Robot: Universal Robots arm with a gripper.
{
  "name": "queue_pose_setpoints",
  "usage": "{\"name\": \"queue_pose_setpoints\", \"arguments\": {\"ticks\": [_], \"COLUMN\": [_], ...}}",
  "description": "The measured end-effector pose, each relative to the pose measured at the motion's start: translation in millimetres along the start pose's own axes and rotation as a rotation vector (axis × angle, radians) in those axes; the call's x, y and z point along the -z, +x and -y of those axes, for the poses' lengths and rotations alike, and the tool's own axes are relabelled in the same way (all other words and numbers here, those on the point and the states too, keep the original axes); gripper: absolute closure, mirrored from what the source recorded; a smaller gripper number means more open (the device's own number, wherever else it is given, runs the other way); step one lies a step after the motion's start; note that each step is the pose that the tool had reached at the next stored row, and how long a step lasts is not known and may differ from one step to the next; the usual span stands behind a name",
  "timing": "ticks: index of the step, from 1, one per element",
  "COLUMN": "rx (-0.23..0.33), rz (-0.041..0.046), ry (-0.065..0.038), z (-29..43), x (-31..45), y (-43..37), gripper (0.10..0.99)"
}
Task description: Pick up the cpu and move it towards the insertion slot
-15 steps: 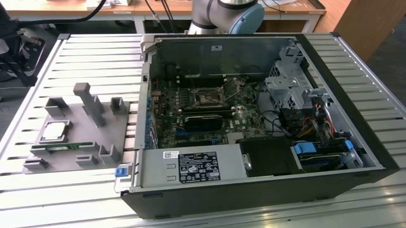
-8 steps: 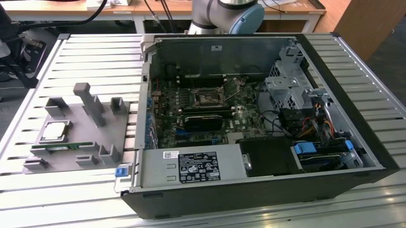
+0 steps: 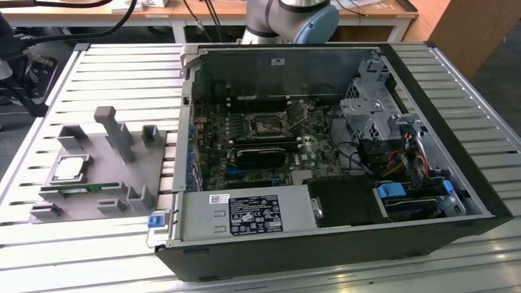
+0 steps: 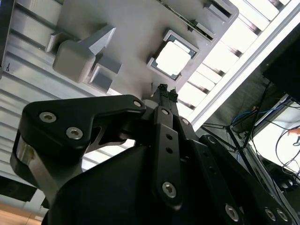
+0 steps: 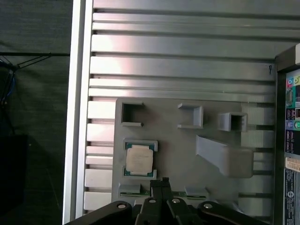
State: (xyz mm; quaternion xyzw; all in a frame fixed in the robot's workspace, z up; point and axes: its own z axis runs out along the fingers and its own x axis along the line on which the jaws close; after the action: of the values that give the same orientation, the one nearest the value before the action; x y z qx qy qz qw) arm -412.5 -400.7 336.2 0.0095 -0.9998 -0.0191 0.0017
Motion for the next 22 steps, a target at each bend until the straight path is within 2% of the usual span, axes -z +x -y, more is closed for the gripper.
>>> {"name": "queue_pose_setpoints", "arguments": {"ticks": [2, 4, 5, 7, 8, 10, 11, 13, 14, 15, 22], "rx": [0.000, 0.000, 0.000, 0.000, 0.000, 0.000, 0.000, 0.000, 0.000, 0.000, 0.000], "rz": [0.0000, 0.0000, 0.0001, 0.0001, -0.0001, -0.0007, -0.0013, -0.0026, -0.0032, -0.0034, -0.0041], "ry": [0.000, 0.000, 0.000, 0.000, 0.000, 0.000, 0.000, 0.000, 0.000, 0.000, 0.000], "z": [0.3, 0.5, 0.5, 0.6, 0.8, 1.1, 1.1, 1.2, 1.3, 1.3, 1.9], "x": [-2.1, -4.7, -6.3, -9.9, -11.6, -15.4, -17.2, -20.8, -22.6, -24.4, -37.1], "y": [2.7, 5.7, 6.8, 8.4, 9.0, 9.7, 9.8, 10.0, 10.2, 10.4, 14.7], "gripper": [0.973, 0.855, 0.855, 0.737, 0.737, 0.620, 0.620, 0.502, 0.502, 0.439, 0.439]}}
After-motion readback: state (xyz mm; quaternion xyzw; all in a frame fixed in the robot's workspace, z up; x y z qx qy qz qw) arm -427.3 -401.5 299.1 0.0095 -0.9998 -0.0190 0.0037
